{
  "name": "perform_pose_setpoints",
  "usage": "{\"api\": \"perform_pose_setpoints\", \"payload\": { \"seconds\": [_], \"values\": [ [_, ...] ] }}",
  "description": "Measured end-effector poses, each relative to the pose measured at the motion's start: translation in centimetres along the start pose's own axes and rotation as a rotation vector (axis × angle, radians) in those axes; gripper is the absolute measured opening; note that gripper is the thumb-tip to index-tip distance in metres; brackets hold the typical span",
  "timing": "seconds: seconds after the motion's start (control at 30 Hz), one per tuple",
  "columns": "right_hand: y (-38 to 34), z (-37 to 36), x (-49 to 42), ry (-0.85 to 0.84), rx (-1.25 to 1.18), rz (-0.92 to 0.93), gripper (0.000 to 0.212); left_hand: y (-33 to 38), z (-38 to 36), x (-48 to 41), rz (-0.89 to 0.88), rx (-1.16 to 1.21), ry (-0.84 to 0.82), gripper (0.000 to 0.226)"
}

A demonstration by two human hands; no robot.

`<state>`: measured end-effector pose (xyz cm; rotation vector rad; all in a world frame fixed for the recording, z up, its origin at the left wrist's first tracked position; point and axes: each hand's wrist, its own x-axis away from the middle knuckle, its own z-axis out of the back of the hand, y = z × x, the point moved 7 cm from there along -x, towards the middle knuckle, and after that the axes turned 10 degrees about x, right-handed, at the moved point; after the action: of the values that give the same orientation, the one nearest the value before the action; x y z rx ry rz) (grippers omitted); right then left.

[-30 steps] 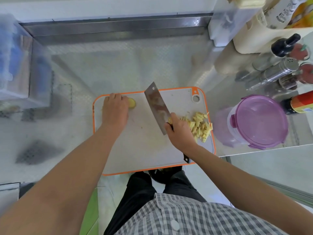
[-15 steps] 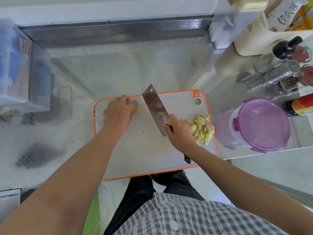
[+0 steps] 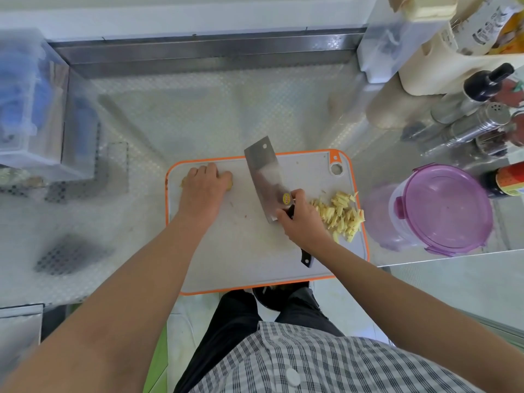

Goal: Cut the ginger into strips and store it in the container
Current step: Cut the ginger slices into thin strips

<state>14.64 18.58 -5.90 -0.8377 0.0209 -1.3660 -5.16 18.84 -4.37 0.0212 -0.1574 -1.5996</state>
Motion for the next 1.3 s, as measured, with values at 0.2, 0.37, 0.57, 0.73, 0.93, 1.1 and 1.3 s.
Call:
{"api": "perform_pose_setpoints", "payload": {
  "seconds": [0.2,0.37,0.57,0.73,0.93,1.1,1.3],
  "values": [
    [-0.6,-0.5,0.6,0.095,0.103,0.074,0.036,-0.5,-0.5,-0.5,0.048,0.005,-0.1,0.036],
    [-0.8,-0.7,0.7,0.085,0.141,0.094,0.048,-0.9,-0.5,-0.6,0.078,0.046,-0.141,0.039],
    [-0.9,-0.2,1.0,0.062,0.086,0.107,0.041,-0.5,0.2,-0.3,0.042,0.249,-0.074,0.027],
    [-0.7,-0.1,1.3,0.053,0.063,0.115,0.036,0.1,0.1,0.2,0.151,0.485,-0.087,0.03],
    [-0.6,-0.1,1.8,0.066,0.033,0.167,0.037,0.2,-1.2,2.0,0.236,0.696,-0.157,0.04],
    [-1.0,0.3,2.6,0.106,0.008,0.216,0.038,1.9,-2.1,4.2,0.238,0.818,-0.232,0.042],
    [-0.8,-0.5,4.6,0.084,0.16,0.32,0.038,3.9,-2.7,6.6,0.282,0.734,-0.096,0.046]
  ]
}}
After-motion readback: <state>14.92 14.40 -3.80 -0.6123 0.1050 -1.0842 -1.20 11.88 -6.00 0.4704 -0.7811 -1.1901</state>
